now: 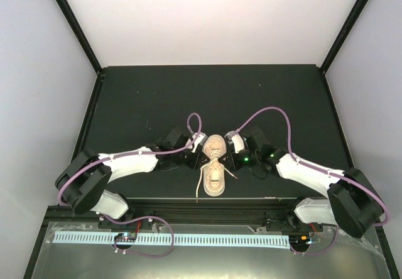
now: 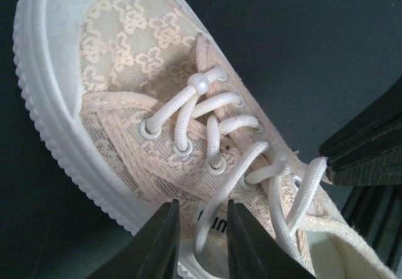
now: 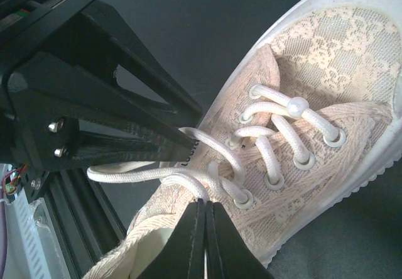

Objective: Tie the shoes

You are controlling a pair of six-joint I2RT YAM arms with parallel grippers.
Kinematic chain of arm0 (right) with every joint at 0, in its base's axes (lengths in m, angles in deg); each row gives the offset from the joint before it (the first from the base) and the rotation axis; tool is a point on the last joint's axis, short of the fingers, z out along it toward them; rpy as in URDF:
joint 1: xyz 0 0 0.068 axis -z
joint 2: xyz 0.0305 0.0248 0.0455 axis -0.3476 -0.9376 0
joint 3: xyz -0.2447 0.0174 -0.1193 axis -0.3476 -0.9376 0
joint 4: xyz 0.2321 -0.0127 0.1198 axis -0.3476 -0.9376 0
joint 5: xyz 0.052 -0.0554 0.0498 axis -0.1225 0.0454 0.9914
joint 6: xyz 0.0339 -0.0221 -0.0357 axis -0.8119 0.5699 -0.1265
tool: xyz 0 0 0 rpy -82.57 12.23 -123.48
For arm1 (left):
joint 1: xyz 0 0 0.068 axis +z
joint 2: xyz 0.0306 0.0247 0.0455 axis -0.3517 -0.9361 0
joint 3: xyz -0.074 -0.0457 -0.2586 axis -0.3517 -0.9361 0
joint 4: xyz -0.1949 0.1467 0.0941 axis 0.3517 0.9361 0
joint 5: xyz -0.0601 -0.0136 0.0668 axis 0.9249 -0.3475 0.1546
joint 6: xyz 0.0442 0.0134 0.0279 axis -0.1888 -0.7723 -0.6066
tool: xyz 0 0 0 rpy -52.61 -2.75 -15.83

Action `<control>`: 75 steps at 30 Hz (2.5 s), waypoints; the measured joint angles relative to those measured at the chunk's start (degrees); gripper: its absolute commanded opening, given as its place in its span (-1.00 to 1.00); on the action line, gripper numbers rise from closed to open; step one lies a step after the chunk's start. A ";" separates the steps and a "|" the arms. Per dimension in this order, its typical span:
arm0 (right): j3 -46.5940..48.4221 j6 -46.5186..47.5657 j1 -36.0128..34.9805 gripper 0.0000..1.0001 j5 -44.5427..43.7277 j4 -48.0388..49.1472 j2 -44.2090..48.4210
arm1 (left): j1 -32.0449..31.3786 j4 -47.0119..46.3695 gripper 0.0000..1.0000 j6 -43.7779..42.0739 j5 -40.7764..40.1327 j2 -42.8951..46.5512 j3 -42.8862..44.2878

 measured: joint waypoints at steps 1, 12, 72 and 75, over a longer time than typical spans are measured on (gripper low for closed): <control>0.00 -0.02 0.00 -0.97 0.00 0.00 0.00 | 0.00 -0.13 -0.75 -0.07 0.13 -0.20 0.13; 0.31 -1.20 0.00 -0.97 -0.57 0.33 1.44 | 0.00 -7.02 -0.97 -0.33 1.86 0.83 -2.21; 1.70 -2.91 -3.76 -0.97 -3.78 5.35 -7.19 | 0.20 -10.21 -0.29 -1.68 -3.65 12.33 -8.90; 1.66 -2.89 -3.76 -0.97 -3.82 5.49 -7.19 | 0.76 -8.31 -0.29 -0.66 -5.18 9.75 -7.26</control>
